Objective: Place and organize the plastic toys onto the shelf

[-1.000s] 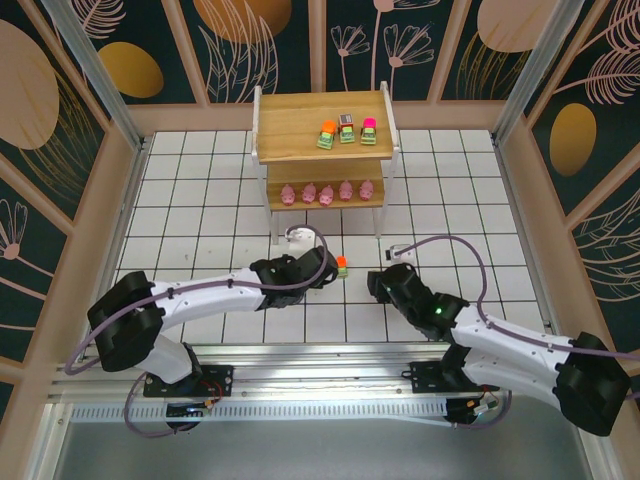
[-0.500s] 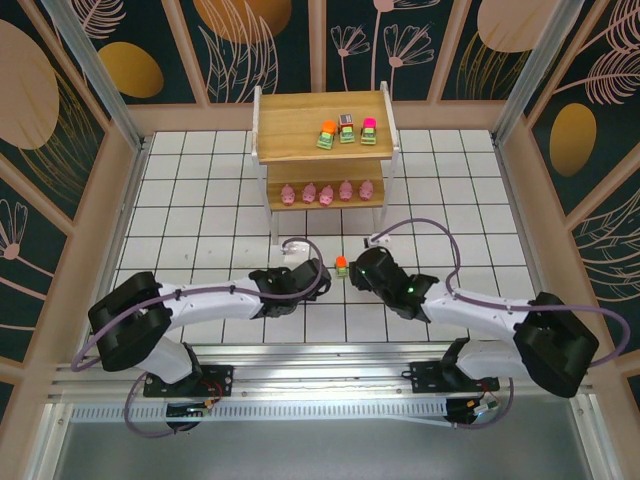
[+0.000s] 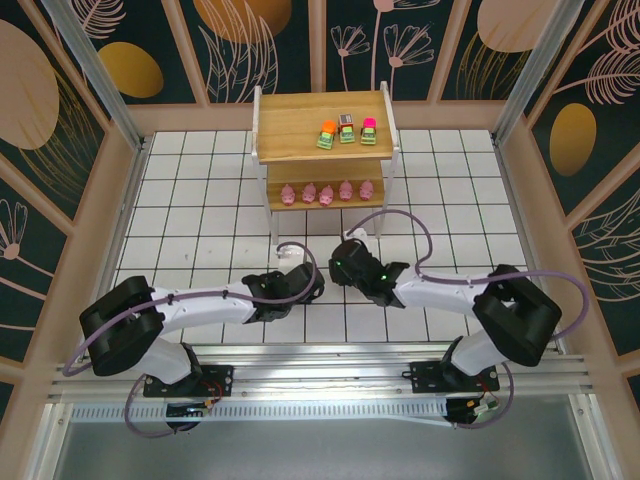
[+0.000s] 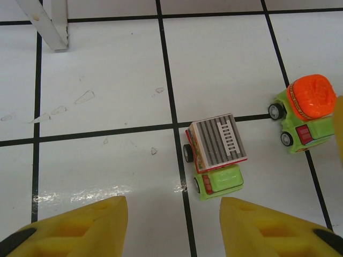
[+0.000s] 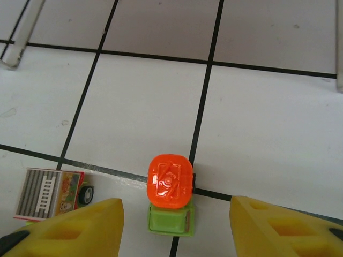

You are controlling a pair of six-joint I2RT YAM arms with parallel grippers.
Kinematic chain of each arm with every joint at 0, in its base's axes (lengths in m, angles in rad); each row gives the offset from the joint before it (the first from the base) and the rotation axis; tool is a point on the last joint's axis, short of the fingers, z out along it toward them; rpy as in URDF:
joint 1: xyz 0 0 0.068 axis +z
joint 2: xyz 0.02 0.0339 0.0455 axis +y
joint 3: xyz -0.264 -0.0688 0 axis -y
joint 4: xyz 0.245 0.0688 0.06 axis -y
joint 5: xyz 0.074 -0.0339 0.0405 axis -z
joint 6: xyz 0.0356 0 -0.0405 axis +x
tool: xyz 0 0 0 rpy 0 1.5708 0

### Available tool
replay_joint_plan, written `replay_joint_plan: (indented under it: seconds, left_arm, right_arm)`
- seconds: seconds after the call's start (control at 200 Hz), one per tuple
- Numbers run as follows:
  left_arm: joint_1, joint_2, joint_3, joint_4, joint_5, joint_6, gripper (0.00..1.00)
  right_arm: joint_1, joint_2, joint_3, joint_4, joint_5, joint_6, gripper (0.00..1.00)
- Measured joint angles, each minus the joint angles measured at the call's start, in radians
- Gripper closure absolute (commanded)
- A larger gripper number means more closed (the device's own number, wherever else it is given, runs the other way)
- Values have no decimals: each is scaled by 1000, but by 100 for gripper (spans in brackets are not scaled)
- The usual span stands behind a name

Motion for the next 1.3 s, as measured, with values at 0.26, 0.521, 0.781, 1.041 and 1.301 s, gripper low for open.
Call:
replay_joint_plan:
  seconds: [0.26,0.521,0.781,1.041,1.301]
  left_arm:
    - [0,-23,-13,0,3,-4,51]
    - [0,-39,-37,2,3,-15,51]
    - [0,-60,-62,5,2,-19,51]
    - [0,-66,-73,8,2,-19,51]
    - [0,-66,-74,9,2,-23,50]
  right_arm:
    - [0,79,42,-6,-3,0,45]
    - [0,137,80,-10,-3,0,46]
    - [0,165,95,-16,-3,0,47]
    - [0,184,95,-27,-3,10,48]
    - [0,187,95,-27,-3,15,51]
